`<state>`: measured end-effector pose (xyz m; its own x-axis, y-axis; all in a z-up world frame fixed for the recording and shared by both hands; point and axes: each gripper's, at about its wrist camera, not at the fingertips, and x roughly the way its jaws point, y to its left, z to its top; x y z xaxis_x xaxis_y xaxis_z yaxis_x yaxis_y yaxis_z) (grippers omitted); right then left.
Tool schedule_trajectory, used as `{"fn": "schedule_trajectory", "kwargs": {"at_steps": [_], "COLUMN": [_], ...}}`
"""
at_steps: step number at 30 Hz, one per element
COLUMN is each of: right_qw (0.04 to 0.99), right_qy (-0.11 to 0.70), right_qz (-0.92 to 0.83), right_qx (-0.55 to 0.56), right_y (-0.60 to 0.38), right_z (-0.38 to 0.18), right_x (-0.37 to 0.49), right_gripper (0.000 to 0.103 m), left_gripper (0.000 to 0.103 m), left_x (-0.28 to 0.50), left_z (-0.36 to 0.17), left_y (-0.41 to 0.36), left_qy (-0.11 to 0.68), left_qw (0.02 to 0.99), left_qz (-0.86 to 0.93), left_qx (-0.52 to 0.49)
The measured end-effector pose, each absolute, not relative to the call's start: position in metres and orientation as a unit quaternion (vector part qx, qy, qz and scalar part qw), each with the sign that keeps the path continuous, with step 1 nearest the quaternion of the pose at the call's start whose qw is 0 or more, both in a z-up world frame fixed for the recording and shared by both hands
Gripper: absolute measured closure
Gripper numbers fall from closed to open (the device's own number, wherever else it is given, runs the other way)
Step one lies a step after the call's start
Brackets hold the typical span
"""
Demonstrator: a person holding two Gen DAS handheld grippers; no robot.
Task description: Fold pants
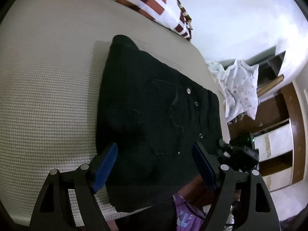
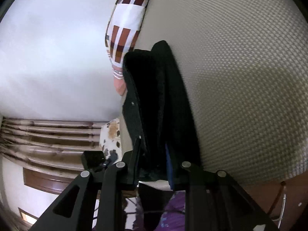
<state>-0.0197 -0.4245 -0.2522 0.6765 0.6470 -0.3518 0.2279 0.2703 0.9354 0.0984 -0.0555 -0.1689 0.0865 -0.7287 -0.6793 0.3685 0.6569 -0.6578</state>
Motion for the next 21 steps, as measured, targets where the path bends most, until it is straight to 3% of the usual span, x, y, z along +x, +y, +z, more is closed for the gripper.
{"fn": "schedule_trajectory", "kwargs": {"at_steps": [14, 17, 19, 21], "right_qw": [0.729, 0.706, 0.707, 0.699], "right_qy": [0.371, 0.360, 0.361, 0.356], "right_qz": [0.138, 0.142, 0.150, 0.143], "right_qx": [0.559, 0.594, 0.590, 0.604], "right_y": [-0.424, -0.430, -0.430, -0.434], "right_z": [-0.247, -0.266, -0.265, -0.263], "right_x": [-0.029, -0.033, -0.031, -0.032], "right_gripper": [0.083, 0.085, 0.084, 0.075], "left_gripper": [0.016, 0.014, 0.014, 0.014], "left_x": [0.097, 0.095, 0.091, 0.089], "left_z": [-0.177, -0.177, -0.175, -0.171], "left_y": [-0.068, -0.070, -0.072, -0.072], "left_qy": [0.537, 0.526, 0.516, 0.507], "left_qw": [0.725, 0.729, 0.738, 0.751], "left_qz": [-0.406, -0.415, -0.418, -0.410], "left_qx": [-0.144, -0.136, -0.117, -0.108]}}
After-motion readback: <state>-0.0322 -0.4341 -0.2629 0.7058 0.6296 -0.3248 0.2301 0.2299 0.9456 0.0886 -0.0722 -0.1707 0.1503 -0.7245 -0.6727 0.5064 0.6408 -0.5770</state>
